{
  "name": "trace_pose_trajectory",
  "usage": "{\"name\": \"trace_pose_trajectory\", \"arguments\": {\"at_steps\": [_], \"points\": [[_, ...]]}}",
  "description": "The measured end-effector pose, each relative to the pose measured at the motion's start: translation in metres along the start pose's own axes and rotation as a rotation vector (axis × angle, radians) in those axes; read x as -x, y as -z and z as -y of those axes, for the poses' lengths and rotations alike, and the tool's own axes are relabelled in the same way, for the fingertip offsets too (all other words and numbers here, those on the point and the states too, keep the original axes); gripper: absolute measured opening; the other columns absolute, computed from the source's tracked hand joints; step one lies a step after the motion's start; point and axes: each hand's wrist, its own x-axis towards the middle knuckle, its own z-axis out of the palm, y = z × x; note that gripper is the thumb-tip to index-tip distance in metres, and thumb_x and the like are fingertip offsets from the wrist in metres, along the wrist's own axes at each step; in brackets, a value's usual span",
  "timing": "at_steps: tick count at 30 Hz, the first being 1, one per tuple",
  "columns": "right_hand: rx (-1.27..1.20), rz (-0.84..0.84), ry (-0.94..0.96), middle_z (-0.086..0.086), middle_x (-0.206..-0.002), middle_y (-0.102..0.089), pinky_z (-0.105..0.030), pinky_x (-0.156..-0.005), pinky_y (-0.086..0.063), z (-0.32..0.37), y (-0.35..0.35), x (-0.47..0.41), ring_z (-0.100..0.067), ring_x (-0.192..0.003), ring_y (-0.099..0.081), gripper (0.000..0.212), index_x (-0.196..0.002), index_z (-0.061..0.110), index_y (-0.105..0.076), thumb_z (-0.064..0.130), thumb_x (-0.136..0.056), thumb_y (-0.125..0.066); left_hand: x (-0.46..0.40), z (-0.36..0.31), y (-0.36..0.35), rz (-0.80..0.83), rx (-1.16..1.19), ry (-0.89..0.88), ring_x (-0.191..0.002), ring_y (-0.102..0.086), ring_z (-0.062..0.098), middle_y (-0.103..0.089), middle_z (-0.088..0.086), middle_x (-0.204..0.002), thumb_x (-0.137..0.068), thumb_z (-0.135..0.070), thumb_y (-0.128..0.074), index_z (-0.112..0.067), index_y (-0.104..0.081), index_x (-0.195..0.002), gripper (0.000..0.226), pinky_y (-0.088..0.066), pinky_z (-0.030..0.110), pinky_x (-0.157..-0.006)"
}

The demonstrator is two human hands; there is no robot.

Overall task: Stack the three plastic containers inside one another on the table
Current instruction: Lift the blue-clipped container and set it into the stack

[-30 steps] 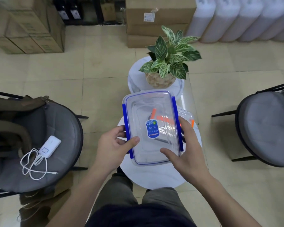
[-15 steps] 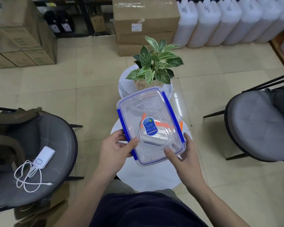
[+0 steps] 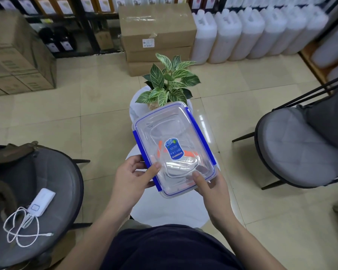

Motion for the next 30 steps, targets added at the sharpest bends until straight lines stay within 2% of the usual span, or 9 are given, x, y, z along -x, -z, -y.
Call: {"name": "trace_pose_trajectory", "arguments": {"at_steps": [3,7,12,16,18,21,24,28,30], "points": [[-0.001,-0.010,0.004,0.010,-0.114,-0.074,-0.038,-0.088,-0.060,0.002,0.008,-0.003,-0.013,-0.108,-0.070,0.031,-0.113,0.044,-0.066,0.045,-0.081,-0.067,0.000,-0.003,0.003,-0.010,-0.050,0.000,-0.081,-0.075,0.020,-0.076,-0.003,-0.094,-0.075,-0.037,-0.082,-0.022,-0.070,-0.103,0.034,-0.061,0.032,-0.066],[0.014,-0.025,0.017,0.009,-0.111,-0.075,-0.029,-0.082,-0.061,0.006,0.023,-0.009,-0.012,-0.105,-0.071,0.029,-0.115,0.034,-0.068,0.039,-0.086,-0.063,-0.003,-0.016,0.014,-0.056,-0.046,-0.021,-0.082,-0.074,0.017,-0.075,-0.006,-0.092,-0.063,-0.054,-0.080,-0.021,-0.068,-0.109,0.058,-0.060,0.028,-0.066],[0.017,-0.063,0.032,-0.005,-0.097,-0.077,-0.030,-0.078,-0.057,0.012,0.038,-0.014,-0.018,-0.091,-0.072,0.048,-0.112,0.022,-0.069,0.054,-0.077,-0.061,-0.009,-0.028,0.021,-0.046,-0.072,-0.053,-0.086,-0.073,0.010,-0.075,-0.012,-0.094,-0.079,-0.042,-0.078,-0.027,-0.069,-0.107,0.032,-0.059,0.022,-0.066],[0.004,-0.104,0.039,0.003,-0.084,-0.076,-0.027,-0.071,-0.054,0.017,0.047,-0.016,-0.013,-0.080,-0.072,0.041,-0.107,0.020,-0.072,0.050,-0.082,-0.059,-0.006,-0.028,0.018,0.025,-0.102,-0.048,-0.086,-0.072,0.010,-0.075,-0.008,-0.096,-0.084,-0.035,-0.075,-0.027,-0.073,-0.105,0.022,-0.059,0.021,-0.068],[-0.006,-0.129,0.032,0.004,-0.087,-0.076,-0.034,-0.076,-0.054,0.019,0.050,-0.017,-0.014,-0.084,-0.072,0.043,-0.107,0.020,-0.073,0.051,-0.080,-0.060,-0.005,-0.026,0.016,0.045,-0.103,-0.038,-0.085,-0.073,0.013,-0.076,-0.003,-0.097,-0.085,-0.033,-0.075,-0.024,-0.074,-0.103,0.020,-0.059,0.022,-0.070],[-0.026,-0.143,0.028,-0.001,-0.100,-0.077,-0.050,-0.090,-0.054,0.024,0.054,-0.017,-0.029,-0.101,-0.070,0.041,-0.104,0.025,-0.075,0.052,-0.078,-0.060,-0.003,-0.022,0.014,0.055,-0.085,-0.020,-0.086,-0.073,0.016,-0.077,0.002,-0.096,-0.086,-0.029,-0.074,-0.018,-0.075,-0.097,0.016,-0.060,0.024,-0.072],[-0.013,-0.135,0.048,-0.002,-0.100,-0.077,-0.055,-0.094,-0.052,0.028,0.056,-0.017,-0.034,-0.103,-0.069,0.038,-0.100,0.029,-0.076,0.054,-0.078,-0.059,-0.001,-0.020,0.012,0.055,-0.068,0.018,-0.084,-0.074,0.018,-0.077,0.006,-0.092,-0.083,-0.027,-0.077,-0.010,-0.073,-0.093,0.020,-0.061,0.027,-0.073],[-0.011,-0.110,0.071,-0.003,-0.096,-0.076,-0.049,-0.086,-0.057,0.029,0.055,-0.018,-0.033,-0.094,-0.070,0.034,-0.097,0.031,-0.076,0.056,-0.084,-0.056,0.004,-0.015,0.008,0.045,-0.018,0.066,-0.076,-0.075,0.018,-0.076,0.012,-0.090,-0.079,-0.018,-0.081,0.001,-0.067,-0.093,0.028,-0.061,0.029,-0.067],[-0.013,-0.119,0.091,0.002,-0.090,-0.076,-0.033,-0.075,-0.060,0.029,0.055,-0.020,-0.019,-0.085,-0.072,0.031,-0.096,0.028,-0.074,0.051,-0.092,-0.053,0.005,-0.012,0.007,0.024,0.025,0.088,-0.074,-0.075,0.018,-0.073,0.017,-0.092,-0.080,-0.014,-0.080,0.006,-0.064,-0.094,0.030,-0.061,0.030,-0.066]]}}
